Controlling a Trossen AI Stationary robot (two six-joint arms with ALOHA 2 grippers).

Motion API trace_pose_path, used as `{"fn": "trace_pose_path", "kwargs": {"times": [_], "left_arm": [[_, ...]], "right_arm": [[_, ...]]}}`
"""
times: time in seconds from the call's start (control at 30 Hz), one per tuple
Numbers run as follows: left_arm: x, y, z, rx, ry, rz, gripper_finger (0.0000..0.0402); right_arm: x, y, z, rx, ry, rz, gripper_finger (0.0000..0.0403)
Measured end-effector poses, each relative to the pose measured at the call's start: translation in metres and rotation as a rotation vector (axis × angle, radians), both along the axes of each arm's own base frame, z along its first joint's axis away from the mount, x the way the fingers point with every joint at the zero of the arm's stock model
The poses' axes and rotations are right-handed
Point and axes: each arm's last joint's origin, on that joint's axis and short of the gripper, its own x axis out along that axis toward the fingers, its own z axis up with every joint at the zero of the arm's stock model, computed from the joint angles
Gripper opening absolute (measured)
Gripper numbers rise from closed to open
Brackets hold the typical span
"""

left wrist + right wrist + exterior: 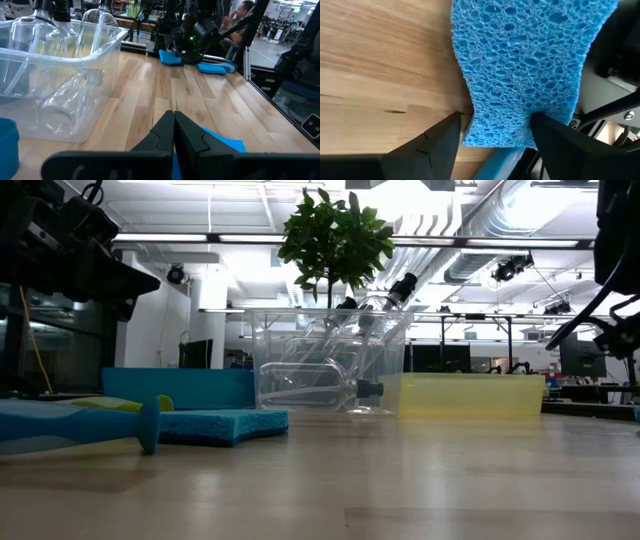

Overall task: Pick & Place Kitchen Sink Supplies
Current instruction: Put the light blue sponge into the yellow bin

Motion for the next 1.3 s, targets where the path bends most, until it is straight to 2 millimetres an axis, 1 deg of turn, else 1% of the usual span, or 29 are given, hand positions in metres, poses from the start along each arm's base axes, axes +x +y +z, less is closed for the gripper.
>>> {"fn": "trace_pose_path", "kwargs": {"times": [0.17,0.4,0.8,0.87,1.1,1.2,1.3], "left_arm": [[0.000,0.000,0.000,-0.008,0.000,0.000,0.0001],[0.000,0.000,0.000,-0.008,0.001,0.000,0.0001],[0.000,0.000,0.000,-0.008,0.001,0.000,0.0001],[0.000,0.000,0.000,-0.006,0.001,0.000,0.0001],[0.000,0.001,0.001,0.001,-0.007,0.017,0.0001],[0.000,0.001,0.001,0.002,-0.008,0.018,0.0001],[0.000,0.001,0.001,0.002,-0.009,0.021,0.0001]], "right_arm": [[-0.002,-0.001,-0.002,0.011,0.005,-0.003,0.0196],[-0.002,-0.001,-0.003,0.012,0.005,0.001,0.0122],[0.000,0.000,-0.002,0.038,0.004,0.038,0.0012],[0.001,0.001,-0.001,0.049,0.001,0.058,0.0005],[0.010,0.006,0.009,0.077,-0.035,0.121,0.0002],[0.014,0.008,0.017,0.056,-0.043,0.150,0.0001],[0.019,0.009,0.031,0.026,-0.038,0.172,0.0001]]}}
